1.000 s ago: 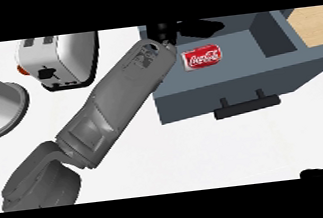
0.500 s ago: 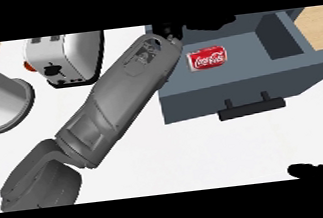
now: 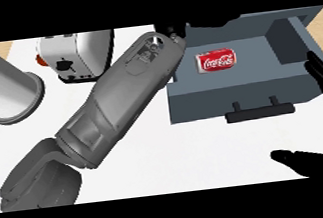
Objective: Pick up the can, place it into the drawer and close the drawer
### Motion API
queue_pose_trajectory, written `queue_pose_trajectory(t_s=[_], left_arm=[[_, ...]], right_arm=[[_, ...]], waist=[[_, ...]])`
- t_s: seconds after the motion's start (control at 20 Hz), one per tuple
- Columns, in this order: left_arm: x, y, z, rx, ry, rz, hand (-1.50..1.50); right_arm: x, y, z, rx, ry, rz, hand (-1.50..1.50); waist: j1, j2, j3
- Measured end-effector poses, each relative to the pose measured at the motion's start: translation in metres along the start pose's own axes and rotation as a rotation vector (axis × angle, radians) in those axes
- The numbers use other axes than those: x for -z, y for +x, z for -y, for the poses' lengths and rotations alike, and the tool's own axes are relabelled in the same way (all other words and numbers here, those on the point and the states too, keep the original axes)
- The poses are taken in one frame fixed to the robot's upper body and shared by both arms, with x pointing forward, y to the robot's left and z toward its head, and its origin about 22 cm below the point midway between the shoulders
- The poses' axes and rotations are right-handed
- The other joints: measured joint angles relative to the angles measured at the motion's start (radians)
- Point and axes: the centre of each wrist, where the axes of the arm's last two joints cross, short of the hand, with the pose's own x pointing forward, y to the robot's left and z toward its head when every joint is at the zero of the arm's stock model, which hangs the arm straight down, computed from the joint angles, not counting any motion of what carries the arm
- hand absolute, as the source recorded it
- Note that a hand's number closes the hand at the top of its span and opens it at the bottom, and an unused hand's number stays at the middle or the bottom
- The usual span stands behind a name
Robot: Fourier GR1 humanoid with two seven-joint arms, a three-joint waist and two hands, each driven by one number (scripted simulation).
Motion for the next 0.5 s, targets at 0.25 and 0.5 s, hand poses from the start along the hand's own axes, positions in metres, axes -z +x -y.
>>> queue_pose_trajectory(t_s=[0.25, 0.5], left_arm=[[0.0, 0.006, 0.001, -0.01, -0.01, -0.001, -1.5], [0.002, 0.008, -0.006, -0.017, -0.005, -0.022, -1.5]], right_arm=[[0.013, -0.012, -0.026, -0.152, 0.062, -0.022, -1.5], [0.023, -0.032, -0.058, -0.283, 0.105, -0.06, -1.5]], waist=[[0.032, -0.007, 0.0], [0.056, -0.012, 0.0]])
